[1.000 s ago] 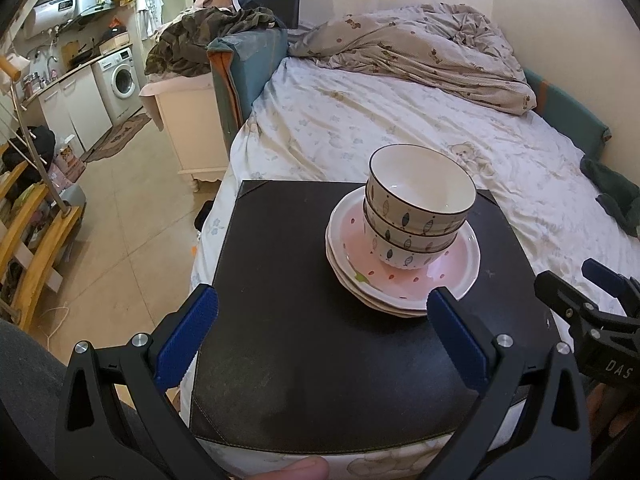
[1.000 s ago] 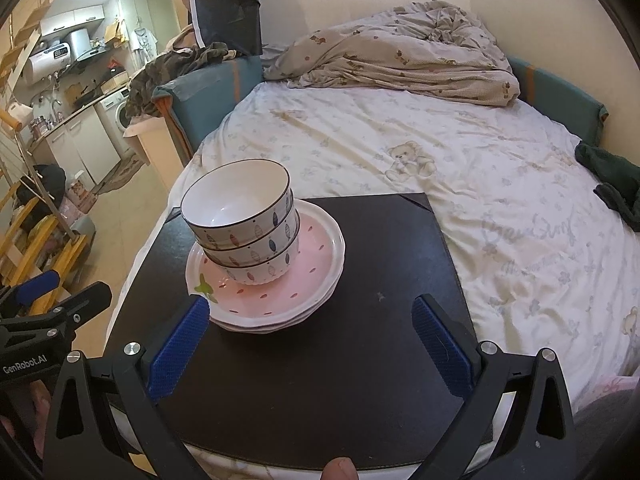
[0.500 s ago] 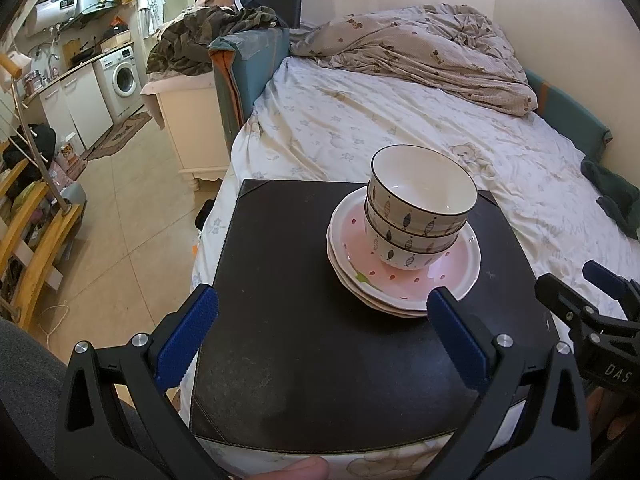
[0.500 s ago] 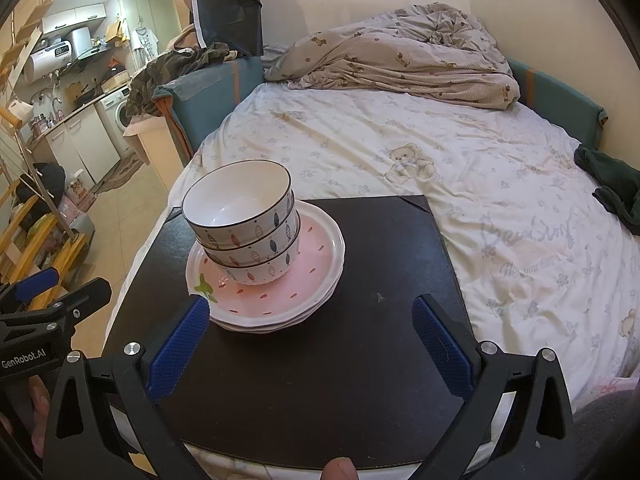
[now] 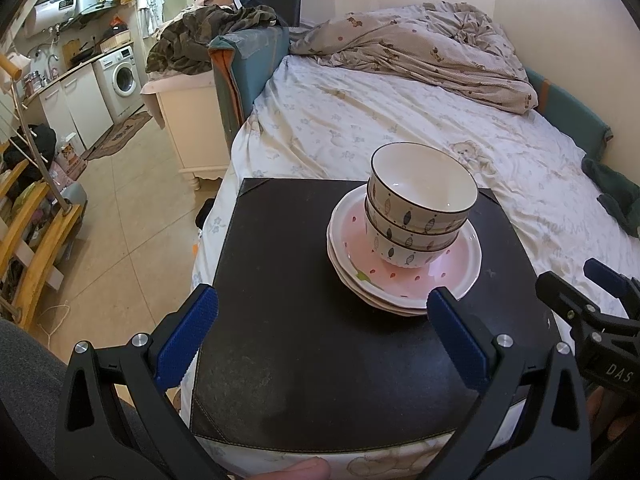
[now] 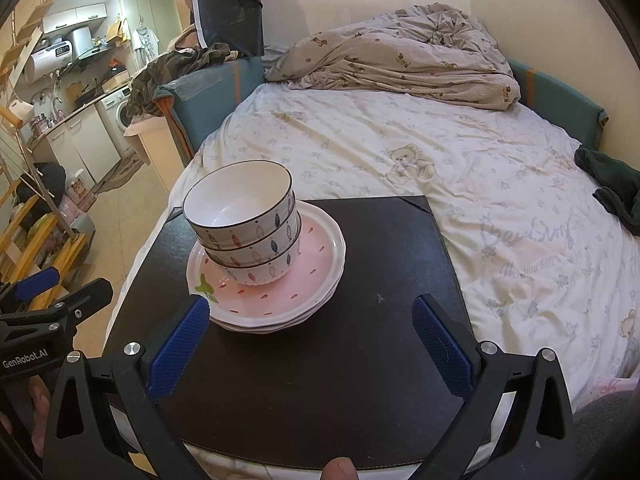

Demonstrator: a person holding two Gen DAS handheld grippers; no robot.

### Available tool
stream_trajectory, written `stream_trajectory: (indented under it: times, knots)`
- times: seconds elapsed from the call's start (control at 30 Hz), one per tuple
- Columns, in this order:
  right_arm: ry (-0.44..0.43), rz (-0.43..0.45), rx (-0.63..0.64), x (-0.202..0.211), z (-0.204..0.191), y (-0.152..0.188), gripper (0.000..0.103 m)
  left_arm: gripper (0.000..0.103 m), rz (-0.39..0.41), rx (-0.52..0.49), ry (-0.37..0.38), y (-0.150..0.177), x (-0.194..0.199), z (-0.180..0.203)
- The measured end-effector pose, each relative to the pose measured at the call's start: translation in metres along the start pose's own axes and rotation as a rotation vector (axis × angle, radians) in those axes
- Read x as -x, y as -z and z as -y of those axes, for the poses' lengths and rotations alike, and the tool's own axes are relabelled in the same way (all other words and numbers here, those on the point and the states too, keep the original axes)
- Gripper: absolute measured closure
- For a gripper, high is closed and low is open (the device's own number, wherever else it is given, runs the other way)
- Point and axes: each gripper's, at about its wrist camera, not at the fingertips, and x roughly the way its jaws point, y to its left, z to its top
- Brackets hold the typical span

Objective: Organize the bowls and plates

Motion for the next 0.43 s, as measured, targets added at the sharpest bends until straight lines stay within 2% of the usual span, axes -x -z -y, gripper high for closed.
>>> stream_trajectory:
  times: [0.43]
  knots:
    - [-0.01,-0.009,0.004,0.0009,-0.0006,-0.0043,0.0,0.0,-0.002,0.007,-0.004,-0.0001,-0.0001,0.0007]
